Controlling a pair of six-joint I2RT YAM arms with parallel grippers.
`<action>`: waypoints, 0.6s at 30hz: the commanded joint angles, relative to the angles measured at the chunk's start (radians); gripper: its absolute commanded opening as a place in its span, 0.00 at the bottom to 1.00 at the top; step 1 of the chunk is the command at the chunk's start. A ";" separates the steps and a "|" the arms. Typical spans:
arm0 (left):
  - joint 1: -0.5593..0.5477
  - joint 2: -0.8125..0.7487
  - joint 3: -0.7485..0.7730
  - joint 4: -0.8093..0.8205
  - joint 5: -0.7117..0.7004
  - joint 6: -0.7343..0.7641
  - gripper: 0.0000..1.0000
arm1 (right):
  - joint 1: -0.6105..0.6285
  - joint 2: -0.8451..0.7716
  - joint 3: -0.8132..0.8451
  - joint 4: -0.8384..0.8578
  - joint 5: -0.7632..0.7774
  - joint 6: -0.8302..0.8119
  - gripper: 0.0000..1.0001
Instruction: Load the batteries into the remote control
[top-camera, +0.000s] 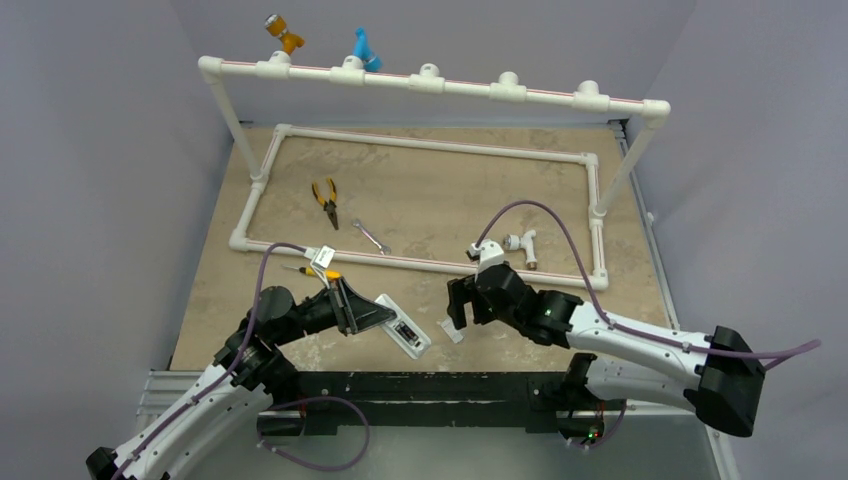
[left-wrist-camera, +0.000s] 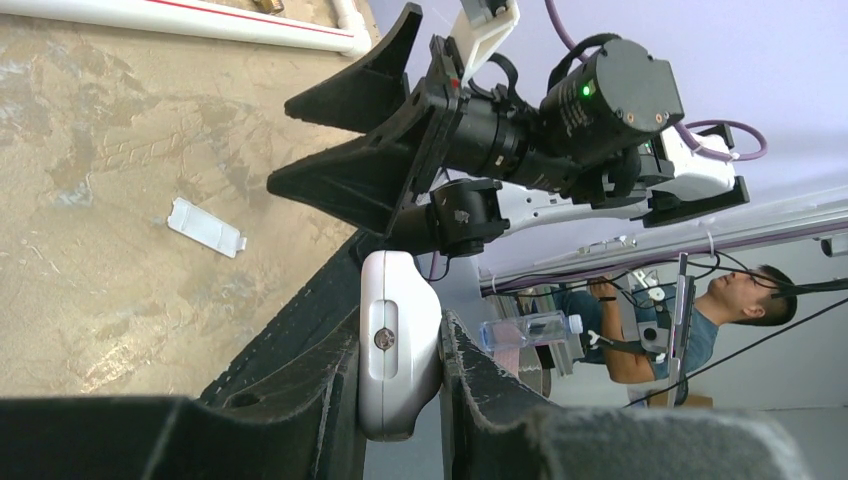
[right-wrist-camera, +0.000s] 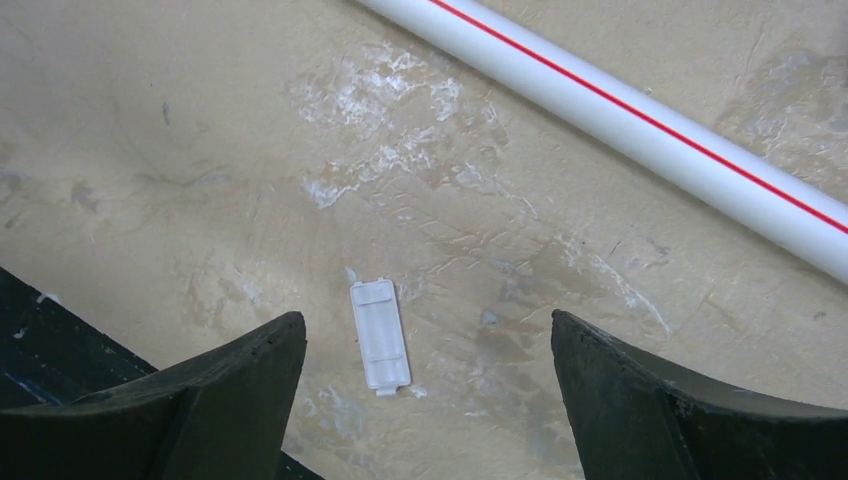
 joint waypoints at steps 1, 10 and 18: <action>-0.004 -0.007 0.020 0.031 -0.002 0.013 0.00 | -0.068 -0.055 -0.032 0.054 -0.113 -0.074 0.92; -0.003 -0.004 0.016 0.032 -0.010 0.013 0.00 | -0.068 -0.037 -0.085 0.061 -0.117 -0.076 0.79; -0.003 -0.008 0.016 0.024 -0.011 0.014 0.00 | -0.066 0.072 -0.064 0.062 -0.152 -0.057 0.74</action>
